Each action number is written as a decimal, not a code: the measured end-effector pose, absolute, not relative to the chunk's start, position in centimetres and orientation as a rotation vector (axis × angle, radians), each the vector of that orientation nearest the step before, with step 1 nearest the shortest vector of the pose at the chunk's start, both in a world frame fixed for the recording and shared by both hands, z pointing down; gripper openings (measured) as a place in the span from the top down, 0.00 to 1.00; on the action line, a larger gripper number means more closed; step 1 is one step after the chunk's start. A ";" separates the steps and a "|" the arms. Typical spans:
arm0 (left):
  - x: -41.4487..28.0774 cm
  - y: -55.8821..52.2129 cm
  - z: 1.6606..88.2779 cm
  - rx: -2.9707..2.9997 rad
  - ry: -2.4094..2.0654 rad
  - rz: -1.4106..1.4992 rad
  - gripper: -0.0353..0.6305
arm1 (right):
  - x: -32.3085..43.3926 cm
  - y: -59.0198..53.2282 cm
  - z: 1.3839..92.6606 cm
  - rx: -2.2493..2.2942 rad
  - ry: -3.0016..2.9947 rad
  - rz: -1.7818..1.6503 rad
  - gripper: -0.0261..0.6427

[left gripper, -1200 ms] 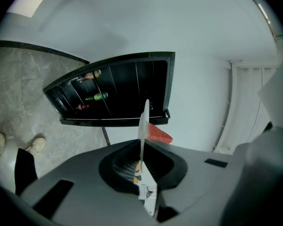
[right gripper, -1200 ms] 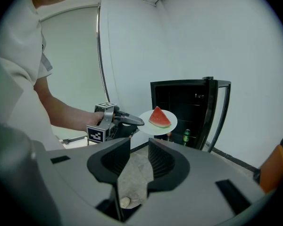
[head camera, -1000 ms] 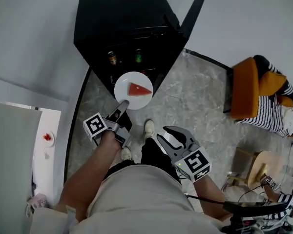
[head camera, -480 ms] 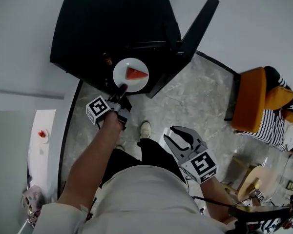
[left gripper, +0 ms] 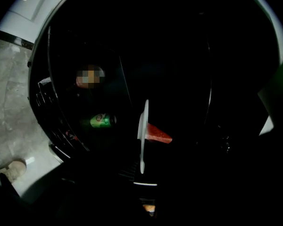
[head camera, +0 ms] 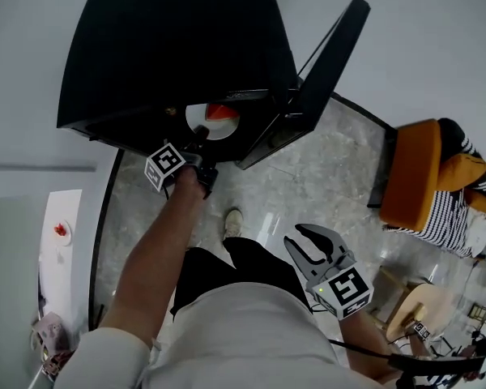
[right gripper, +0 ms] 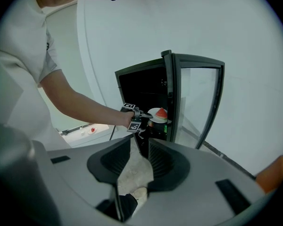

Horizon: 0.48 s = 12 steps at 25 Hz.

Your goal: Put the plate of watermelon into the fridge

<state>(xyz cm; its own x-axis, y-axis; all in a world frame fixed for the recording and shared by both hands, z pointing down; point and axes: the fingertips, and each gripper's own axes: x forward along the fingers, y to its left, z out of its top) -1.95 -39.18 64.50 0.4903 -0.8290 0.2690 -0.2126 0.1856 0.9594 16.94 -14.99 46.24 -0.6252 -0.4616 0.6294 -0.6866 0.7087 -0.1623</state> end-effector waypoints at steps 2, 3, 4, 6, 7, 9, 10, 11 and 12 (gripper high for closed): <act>-1.8 -40.1 65.5 1.345 -1.019 -0.548 0.91 | 17.4 -15.3 46.5 0.876 -2.342 0.531 0.77; -1.7 -40.6 65.9 1.344 -1.023 -0.539 0.91 | 17.7 -15.3 46.7 0.879 -2.338 0.536 0.77; -1.6 -40.9 66.2 1.341 -1.027 -0.530 0.91 | 17.9 -15.4 46.9 0.882 -2.332 0.546 0.77; -1.4 -41.5 66.8 1.336 -1.037 -0.513 0.91 | 18.2 -15.3 47.3 0.885 -2.324 0.566 0.77; -1.3 -41.7 67.0 1.335 -1.041 -0.506 0.91 | 18.2 -15.3 47.4 0.883 -2.323 0.573 0.77; -1.3 -42.0 67.4 1.332 -1.047 -0.495 0.91 | 18.1 -15.3 47.7 0.876 -2.323 0.583 0.77; -1.2 -42.2 67.6 1.332 -1.051 -0.490 0.91 | 18.1 -15.4 47.8 0.873 -2.323 0.588 0.77; -1.2 -42.3 67.8 1.332 -1.056 -0.482 0.91 | 18.1 -15.4 47.9 0.871 -2.323 0.590 0.77; -1.2 -42.5 67.9 1.334 -1.062 -0.472 0.91 | 18.1 -15.6 47.9 0.869 -2.323 0.589 0.77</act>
<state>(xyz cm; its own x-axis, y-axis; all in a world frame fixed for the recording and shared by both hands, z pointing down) -1.22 -42.46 67.91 0.4834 -0.8034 0.3478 -0.2800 0.2345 0.9309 18.06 -15.56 47.88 -0.6168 -0.4395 0.6530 -0.6975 0.6897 -0.1946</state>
